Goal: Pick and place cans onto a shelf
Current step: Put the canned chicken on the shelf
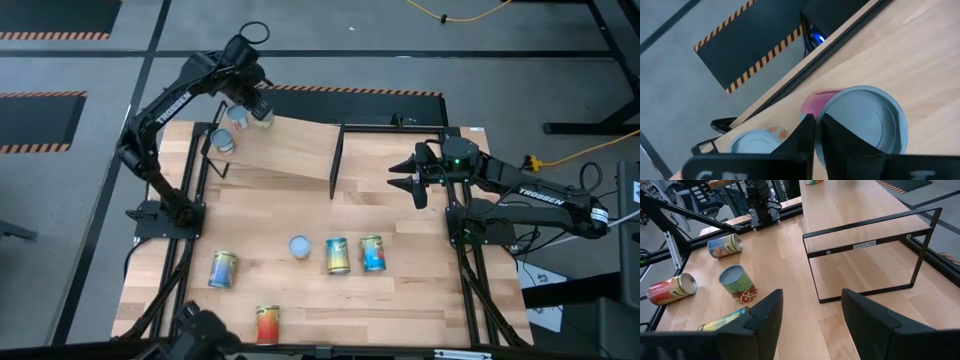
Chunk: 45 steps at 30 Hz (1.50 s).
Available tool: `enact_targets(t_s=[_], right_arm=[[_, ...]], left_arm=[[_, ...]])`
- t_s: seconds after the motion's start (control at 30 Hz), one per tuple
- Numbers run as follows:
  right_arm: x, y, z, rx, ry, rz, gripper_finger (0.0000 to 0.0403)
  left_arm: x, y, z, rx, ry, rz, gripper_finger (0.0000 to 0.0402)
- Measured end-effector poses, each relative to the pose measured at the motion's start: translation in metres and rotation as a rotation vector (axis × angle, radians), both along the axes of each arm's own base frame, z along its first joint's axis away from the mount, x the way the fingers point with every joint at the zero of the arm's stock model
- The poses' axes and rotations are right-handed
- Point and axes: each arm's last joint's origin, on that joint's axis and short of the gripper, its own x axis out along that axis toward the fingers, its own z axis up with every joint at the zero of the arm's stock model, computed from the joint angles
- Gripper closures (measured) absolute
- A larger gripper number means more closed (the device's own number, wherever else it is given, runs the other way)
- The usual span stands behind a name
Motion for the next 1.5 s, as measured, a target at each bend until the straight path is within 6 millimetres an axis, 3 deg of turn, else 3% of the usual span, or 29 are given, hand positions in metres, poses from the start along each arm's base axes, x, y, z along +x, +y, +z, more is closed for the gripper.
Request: enact_targets(t_s=[0.33,0.93,1.5], right_arm=[[0.000,0.000,0.000,0.000,0.000,0.000,0.0196],[0.000,0.000,0.000,0.001,0.001,0.000,0.0196],[0.000,0.000,0.000,0.001,0.001,0.000,0.0196]], left_arm=[[0.007,0.013,-0.016,-0.038,0.045,0.013,0.0388],[0.007,0.013,-0.017,-0.040,0.046,0.012,0.0387],[0.006,0.013,-0.017,-0.007,0.086,0.043,0.0323]])
